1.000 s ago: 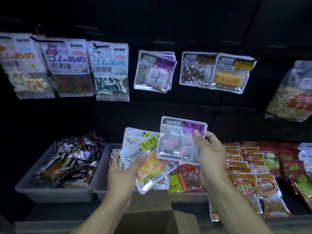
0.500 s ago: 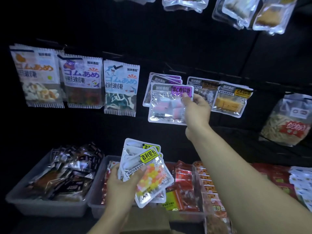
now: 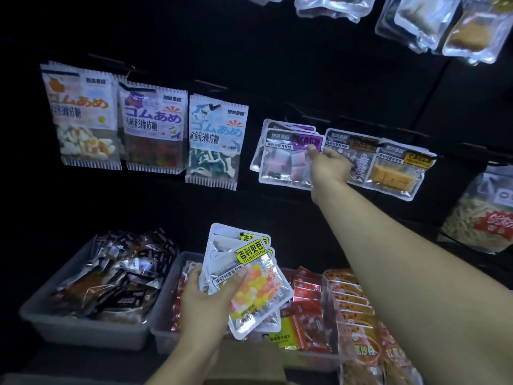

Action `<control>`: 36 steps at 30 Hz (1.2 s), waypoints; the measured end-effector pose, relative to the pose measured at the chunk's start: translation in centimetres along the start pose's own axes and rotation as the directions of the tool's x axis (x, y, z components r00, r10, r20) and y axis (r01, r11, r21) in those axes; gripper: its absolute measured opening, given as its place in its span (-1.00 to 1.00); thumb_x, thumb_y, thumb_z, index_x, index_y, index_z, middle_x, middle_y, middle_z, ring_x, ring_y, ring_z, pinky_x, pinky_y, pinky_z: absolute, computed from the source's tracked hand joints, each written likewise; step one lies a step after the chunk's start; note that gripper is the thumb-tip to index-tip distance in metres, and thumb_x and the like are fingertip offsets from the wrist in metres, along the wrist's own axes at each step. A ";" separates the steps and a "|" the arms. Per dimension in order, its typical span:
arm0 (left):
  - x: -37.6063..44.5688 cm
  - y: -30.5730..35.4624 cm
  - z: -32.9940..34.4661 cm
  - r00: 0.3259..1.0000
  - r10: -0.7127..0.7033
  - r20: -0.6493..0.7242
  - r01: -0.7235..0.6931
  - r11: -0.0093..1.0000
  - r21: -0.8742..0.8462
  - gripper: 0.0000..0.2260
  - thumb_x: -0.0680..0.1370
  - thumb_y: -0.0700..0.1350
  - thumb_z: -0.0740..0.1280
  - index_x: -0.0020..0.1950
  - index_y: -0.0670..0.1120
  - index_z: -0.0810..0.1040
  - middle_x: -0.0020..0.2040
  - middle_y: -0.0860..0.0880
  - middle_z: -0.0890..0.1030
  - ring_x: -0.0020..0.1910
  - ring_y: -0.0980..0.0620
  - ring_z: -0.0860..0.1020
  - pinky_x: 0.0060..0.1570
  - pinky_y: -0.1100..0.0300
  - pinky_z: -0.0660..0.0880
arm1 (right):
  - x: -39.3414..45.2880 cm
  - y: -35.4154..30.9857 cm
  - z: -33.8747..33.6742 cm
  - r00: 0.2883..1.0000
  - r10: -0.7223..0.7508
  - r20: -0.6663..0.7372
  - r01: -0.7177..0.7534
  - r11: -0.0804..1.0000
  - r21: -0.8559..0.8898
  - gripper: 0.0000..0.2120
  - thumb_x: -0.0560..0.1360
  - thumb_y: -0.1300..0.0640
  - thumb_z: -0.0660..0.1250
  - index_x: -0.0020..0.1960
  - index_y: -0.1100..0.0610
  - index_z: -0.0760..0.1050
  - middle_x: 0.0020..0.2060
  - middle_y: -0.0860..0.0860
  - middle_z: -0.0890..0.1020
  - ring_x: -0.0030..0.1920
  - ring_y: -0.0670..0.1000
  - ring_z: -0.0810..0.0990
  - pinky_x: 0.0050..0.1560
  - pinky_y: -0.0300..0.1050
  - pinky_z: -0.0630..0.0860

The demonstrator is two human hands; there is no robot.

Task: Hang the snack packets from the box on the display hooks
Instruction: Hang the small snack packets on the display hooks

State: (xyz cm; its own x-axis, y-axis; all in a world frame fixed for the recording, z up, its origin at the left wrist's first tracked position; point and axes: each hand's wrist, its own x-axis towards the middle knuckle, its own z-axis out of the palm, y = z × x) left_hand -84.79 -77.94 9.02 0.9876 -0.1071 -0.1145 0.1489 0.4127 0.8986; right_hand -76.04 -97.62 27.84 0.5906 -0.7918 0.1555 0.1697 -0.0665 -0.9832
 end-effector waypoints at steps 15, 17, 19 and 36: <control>0.1 -0.2 -0.1 1.000 0.002 0.009 -0.002 1.000 0.029 -0.52 0.37 -0.07 0.64 0.24 -0.06 0.62 0.06 -0.07 0.79 0.04 -0.16 0.77 0.16 -0.29 0.66 | -16.1 16.7 -10.9 0.949 0.197 0.244 -0.162 0.974 -0.157 -0.56 0.32 -0.15 0.60 0.10 0.02 0.62 -0.03 -0.03 0.75 -0.03 -0.03 0.75 -0.05 -0.07 0.63; 0.1 -0.5 0.0 1.000 0.005 0.010 -0.005 0.998 0.061 -0.55 0.39 -0.10 0.64 0.24 -0.06 0.62 0.07 -0.06 0.79 0.06 -0.14 0.77 0.17 -0.26 0.66 | -16.3 16.8 -11.1 0.944 0.204 0.258 -0.159 0.969 -0.187 -0.58 0.34 -0.12 0.60 0.05 0.11 0.61 -0.11 -0.03 0.76 -0.12 -0.03 0.76 -0.12 -0.07 0.63; 0.2 -0.8 0.0 1.000 0.017 0.010 -0.017 0.995 0.093 -0.55 0.40 -0.10 0.64 0.24 -0.05 0.61 0.07 -0.04 0.78 0.04 -0.09 0.77 0.14 -0.19 0.68 | -15.9 16.8 -11.1 0.934 0.207 0.293 -0.162 0.972 -0.171 -0.68 0.42 0.00 0.60 0.01 0.18 0.61 -0.14 0.00 0.77 -0.15 -0.02 0.76 -0.14 -0.06 0.64; 0.9 -1.3 -0.5 0.999 0.026 -0.023 -0.021 0.981 0.195 -0.64 0.49 -0.12 0.60 0.21 0.09 0.58 0.02 0.12 0.77 0.10 0.10 0.72 0.05 0.21 0.56 | -12.8 17.6 -12.5 0.837 0.415 0.356 -0.477 0.873 0.102 -0.73 0.61 0.35 0.37 0.24 0.10 0.61 0.14 0.07 0.75 0.08 0.08 0.74 -0.12 -0.12 0.64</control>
State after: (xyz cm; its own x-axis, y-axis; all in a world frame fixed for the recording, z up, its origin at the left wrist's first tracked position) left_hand -84.07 -78.09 7.51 0.9921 -0.0754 -0.1006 0.1155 0.2309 0.9661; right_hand -90.46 -96.20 7.35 0.8456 -0.4747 -0.2443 -0.0527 0.3812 -0.9230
